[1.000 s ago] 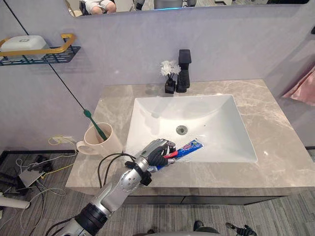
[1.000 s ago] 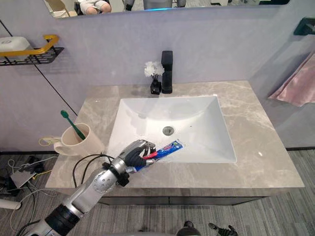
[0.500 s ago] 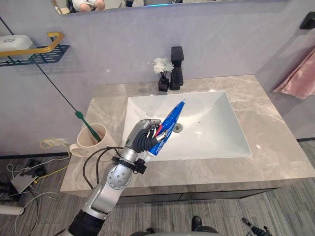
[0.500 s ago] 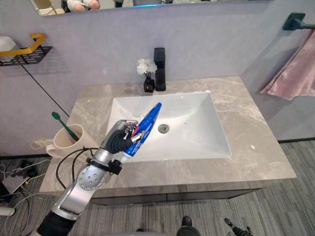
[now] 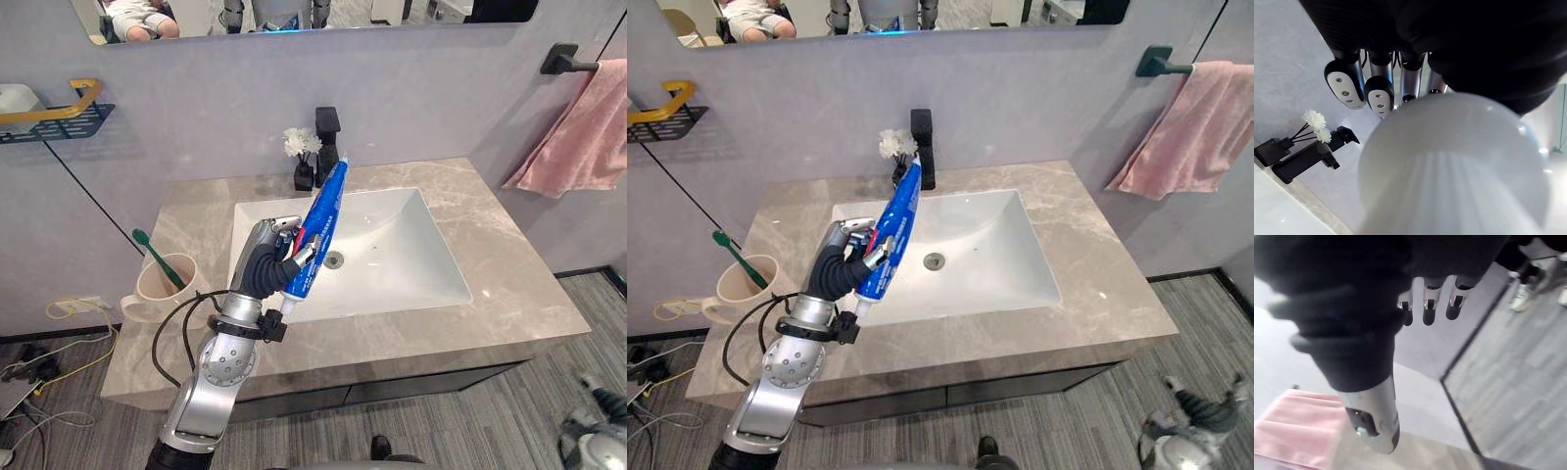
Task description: Organize washtable
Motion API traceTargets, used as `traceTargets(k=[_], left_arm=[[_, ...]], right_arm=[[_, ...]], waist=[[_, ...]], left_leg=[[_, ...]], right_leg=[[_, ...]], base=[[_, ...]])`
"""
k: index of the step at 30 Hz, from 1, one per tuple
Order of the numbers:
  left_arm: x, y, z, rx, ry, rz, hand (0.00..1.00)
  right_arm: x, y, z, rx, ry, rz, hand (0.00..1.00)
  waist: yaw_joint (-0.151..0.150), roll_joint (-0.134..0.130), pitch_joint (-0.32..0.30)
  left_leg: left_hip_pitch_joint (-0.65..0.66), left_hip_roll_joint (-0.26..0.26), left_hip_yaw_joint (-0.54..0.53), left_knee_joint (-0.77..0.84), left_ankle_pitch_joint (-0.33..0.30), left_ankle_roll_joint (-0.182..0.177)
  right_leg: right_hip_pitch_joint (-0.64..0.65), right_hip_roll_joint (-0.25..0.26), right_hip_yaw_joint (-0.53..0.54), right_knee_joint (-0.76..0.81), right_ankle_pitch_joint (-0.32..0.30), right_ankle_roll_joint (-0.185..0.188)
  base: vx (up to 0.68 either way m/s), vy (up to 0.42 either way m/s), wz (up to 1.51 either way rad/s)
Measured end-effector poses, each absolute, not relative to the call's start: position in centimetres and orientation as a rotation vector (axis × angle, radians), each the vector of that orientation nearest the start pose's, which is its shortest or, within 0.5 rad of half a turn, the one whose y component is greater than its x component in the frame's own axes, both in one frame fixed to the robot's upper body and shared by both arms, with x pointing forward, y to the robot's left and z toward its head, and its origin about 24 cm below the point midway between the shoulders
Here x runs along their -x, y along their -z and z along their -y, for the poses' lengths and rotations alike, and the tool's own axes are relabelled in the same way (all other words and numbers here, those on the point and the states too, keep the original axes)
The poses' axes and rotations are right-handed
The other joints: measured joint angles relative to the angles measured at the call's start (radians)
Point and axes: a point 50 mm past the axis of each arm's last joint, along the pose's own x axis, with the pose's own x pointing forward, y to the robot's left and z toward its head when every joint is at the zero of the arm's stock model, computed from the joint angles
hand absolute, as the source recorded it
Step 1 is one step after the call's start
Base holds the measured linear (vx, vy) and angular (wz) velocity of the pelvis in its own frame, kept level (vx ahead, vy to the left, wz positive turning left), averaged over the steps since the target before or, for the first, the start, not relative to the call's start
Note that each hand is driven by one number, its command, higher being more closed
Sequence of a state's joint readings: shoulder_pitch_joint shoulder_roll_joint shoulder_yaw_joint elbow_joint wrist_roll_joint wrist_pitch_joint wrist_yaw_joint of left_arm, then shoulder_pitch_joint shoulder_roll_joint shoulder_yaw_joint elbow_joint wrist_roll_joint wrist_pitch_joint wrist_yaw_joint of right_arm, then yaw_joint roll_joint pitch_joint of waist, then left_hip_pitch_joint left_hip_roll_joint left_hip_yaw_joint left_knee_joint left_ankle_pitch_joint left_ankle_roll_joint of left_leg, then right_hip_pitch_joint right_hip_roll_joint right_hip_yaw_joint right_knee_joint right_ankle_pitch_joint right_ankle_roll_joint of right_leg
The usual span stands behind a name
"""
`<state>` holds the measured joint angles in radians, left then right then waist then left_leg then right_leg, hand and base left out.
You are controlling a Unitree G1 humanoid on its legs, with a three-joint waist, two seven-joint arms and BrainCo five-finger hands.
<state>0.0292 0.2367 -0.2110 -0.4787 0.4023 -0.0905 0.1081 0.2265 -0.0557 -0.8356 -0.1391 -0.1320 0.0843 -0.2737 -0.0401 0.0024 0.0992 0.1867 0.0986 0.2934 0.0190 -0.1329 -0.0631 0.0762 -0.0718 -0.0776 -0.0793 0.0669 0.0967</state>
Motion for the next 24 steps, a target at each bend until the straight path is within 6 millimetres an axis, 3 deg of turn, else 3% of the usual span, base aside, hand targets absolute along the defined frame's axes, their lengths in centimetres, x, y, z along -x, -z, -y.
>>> traceTargets(k=[2,6,9,10,11,13,14,19,24], left_arm=[[-22.1,-14.9,-13.1,-0.543,0.061,0.59,1.0],[-21.5,-15.0,-13.6,-0.541,0.034,0.583,1.0],[-21.2,-15.3,-13.6,-0.538,0.039,0.597,1.0],[-21.2,-15.4,-13.6,-0.534,0.039,0.597,1.0],[-21.2,-15.4,-13.5,-0.514,0.038,0.595,1.0],[-21.2,-15.4,-13.5,-0.489,0.04,0.596,1.0],[-21.1,-15.6,-13.3,-0.467,0.041,0.606,1.0],[-20.9,-16.1,-12.9,-0.397,0.053,0.627,1.0],[-20.6,-16.5,-12.4,-0.358,0.083,0.656,1.0]], right_arm=[[-10.8,-8.1,35.7,0.367,1.177,-0.02,0.0],[-11.4,-11.3,35.4,0.433,1.156,0.147,0.0],[-14.0,-13.1,33.2,0.324,1.007,0.36,0.0],[-14.7,-13.3,32.6,0.294,0.952,0.394,0.0],[-16.7,-13.7,30.8,0.219,0.803,0.452,0.0],[-18.5,-13.8,28.7,0.118,0.641,0.494,0.0],[-19.9,-13.9,26.8,0.041,0.51,0.513,0.0],[-22.5,-13.8,23.0,-0.126,0.233,0.514,0.0],[-23.8,-14.1,20.3,-0.27,0.048,0.526,0.0]], waist=[[0.001,-0.005,-0.004],[-0.003,-0.006,-0.011],[-0.001,-0.01,-0.016],[0.0,-0.01,-0.019],[0.004,-0.006,-0.03],[0.009,0.0,-0.038],[0.016,0.005,-0.042],[0.054,0.013,-0.045],[0.057,0.013,-0.045]], left_leg=[[-0.001,0.007,0.016,0.016,-0.012,-0.002],[0.001,0.004,0.023,0.028,-0.022,0.0],[0.0,-0.004,0.014,0.032,-0.023,0.002],[0.0,-0.007,0.012,0.033,-0.023,0.002],[-0.004,-0.011,0.006,0.034,-0.022,0.003],[-0.008,-0.011,-0.005,0.036,-0.022,0.003],[-0.019,-0.013,-0.026,0.043,-0.021,0.004],[-0.032,-0.018,-0.078,0.056,-0.017,0.008],[-0.034,-0.03,-0.101,0.055,-0.012,0.017]], right_leg=[[-0.011,0.004,0.009,0.013,-0.001,0.0],[-0.013,0.006,0.026,0.018,-0.001,0.001],[-0.013,0.001,0.024,0.019,-0.001,0.001],[-0.013,0.0,0.023,0.019,-0.001,0.001],[-0.013,-0.003,0.018,0.019,-0.001,0.001],[-0.011,-0.006,0.009,0.018,-0.001,0.001],[-0.008,-0.01,-0.01,0.016,-0.001,0.001],[0.02,-0.016,-0.063,0.006,-0.001,0.001],[0.032,-0.03,-0.087,0.003,-0.001,0.001]], base=[[-0.03,-0.015,-0.23],[-0.04,-0.01,-0.14],[-0.03,-0.002,0.02],[-0.03,0.006,0.07],[-0.02,0.001,0.1],[-0.01,-0.011,0.21],[0.0,-0.019,0.3],[0.0,-0.018,0.35],[-0.03,-0.001,0.14]])
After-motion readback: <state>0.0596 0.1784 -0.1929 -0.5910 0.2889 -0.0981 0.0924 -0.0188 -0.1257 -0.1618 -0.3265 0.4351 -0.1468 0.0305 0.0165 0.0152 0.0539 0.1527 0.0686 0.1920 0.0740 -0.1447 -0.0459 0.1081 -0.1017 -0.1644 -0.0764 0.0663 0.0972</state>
